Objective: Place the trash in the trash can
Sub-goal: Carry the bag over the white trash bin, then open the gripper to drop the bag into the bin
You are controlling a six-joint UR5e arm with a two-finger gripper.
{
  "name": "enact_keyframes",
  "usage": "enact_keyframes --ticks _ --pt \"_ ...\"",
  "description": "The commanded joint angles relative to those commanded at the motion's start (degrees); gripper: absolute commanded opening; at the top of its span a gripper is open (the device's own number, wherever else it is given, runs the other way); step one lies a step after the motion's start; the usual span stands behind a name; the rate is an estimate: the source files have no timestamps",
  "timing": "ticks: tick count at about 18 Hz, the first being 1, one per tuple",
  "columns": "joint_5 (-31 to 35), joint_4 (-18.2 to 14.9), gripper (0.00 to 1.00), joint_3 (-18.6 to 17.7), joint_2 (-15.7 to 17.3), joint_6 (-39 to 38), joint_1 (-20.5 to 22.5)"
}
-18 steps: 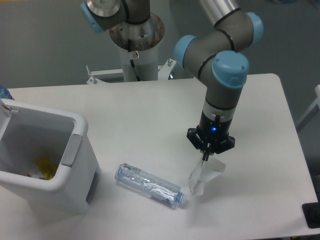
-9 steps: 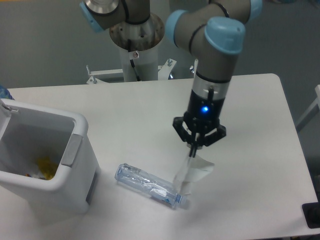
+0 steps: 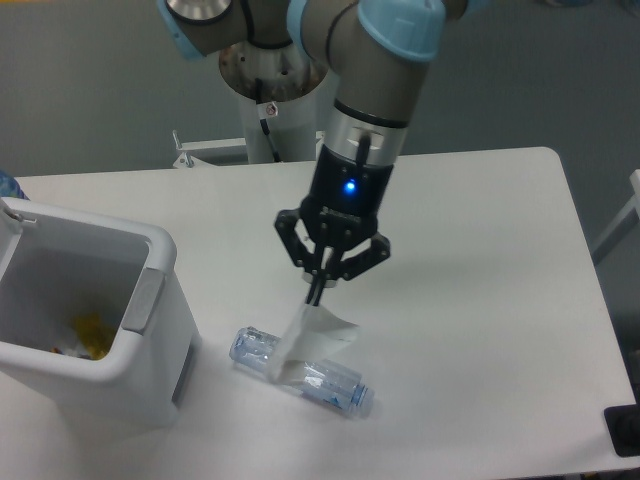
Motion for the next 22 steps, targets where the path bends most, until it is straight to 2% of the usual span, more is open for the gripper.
enact_keyframes --ticks 5,8,17,20,21,22 --pt "-3.50 0.00 0.00 -0.09 3.60 -4.22 -0.53" --pt "-5.19 0.00 0.00 -1.32 5.54 -5.89 -1.58" --pt "-4.75 0.97 0.00 -2.28 6.07 -10.82 -10.36" --pt "-4.66 2.89 0.00 -3.78 6.59 -10.91 -11.60" --pt "-4.66 3.60 0.01 -3.95 6.59 -10.74 -12.13" --pt "-4.66 4.04 0.09 -4.04 6.51 -10.65 -12.48"
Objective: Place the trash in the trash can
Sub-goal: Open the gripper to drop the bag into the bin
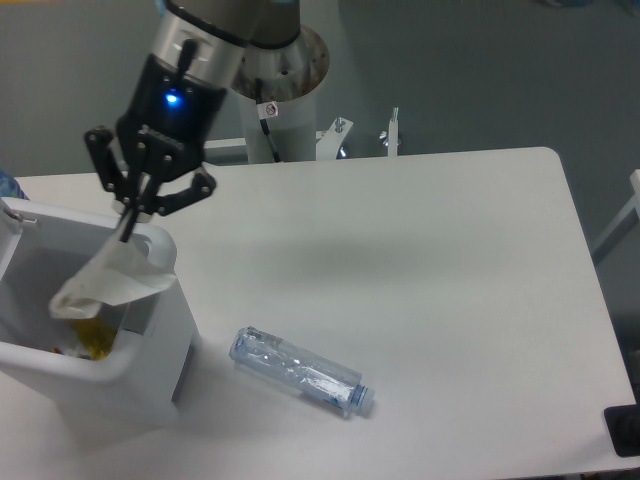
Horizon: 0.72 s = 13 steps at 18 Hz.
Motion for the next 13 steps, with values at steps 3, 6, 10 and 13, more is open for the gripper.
enact_keyframes --ticks 3,6,10,13 --pt "0.00 0.27 0.68 -0.09 -0.18 0.26 -0.61" --pt "0.09 1.41 0.99 -0.09 -0.35 0.53 -0.71" --pt "0.18 1.67 1.00 0.44 -0.35 0.53 -0.62" --pt "0.26 1.94 1.00 1.14 -0.70 0.44 -0.44"
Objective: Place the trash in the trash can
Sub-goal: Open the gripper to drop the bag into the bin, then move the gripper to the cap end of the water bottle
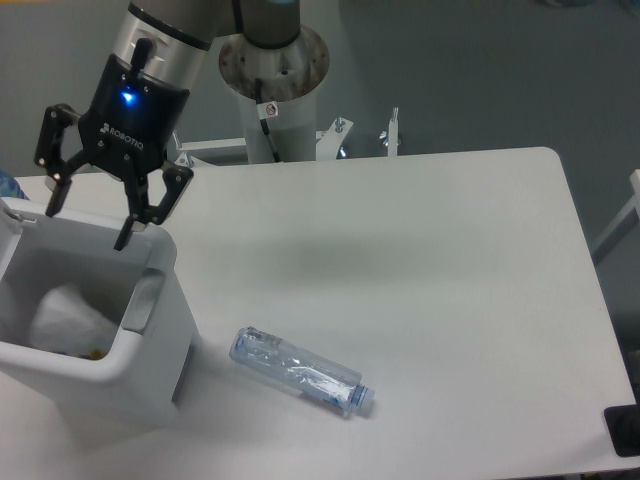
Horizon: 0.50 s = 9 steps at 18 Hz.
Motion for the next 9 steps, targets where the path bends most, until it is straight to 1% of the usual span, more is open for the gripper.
enact_keyframes --ticks 5,7,8,9 --pt "0.00 0.09 1.00 0.00 -1.05 0.00 2.98" --pt "0.18 0.09 1.00 -0.09 -1.06 0.00 4.91" --pt "1.31 0.09 1.00 -0.09 -1.06 -0.17 5.62" --pt "3.93 0.00 1.00 -0.17 -1.06 -0.70 6.15"
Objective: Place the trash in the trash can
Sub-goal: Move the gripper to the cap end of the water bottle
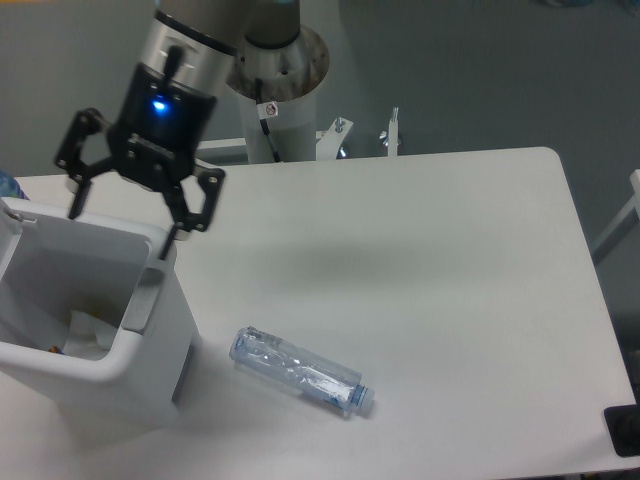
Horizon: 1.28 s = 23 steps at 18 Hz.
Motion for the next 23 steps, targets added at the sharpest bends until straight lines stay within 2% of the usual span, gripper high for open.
enact_keyframes --ticks 3,5,8,11,14,18,20,23 --pt "6.17 -0.18 1.00 0.00 -0.70 -3.50 1.41" --pt "6.71 -0.18 1.00 0.44 -2.98 -5.19 2.63" --pt "8.45 -0.53 1.00 3.42 -7.45 -6.67 2.99" --pt "13.63 -0.62 1.00 5.62 -11.76 -14.31 3.60" --pt "15.76 -0.88 1.00 5.36 -14.93 -18.37 5.27" --pt "19.00 -0.88 0.99 5.27 -18.88 -25.12 5.45" --pt "21.02 -0.88 0.92 5.19 -21.08 -29.25 5.45" --pt "22.88 -0.88 0.92 5.62 -22.93 -33.48 5.45"
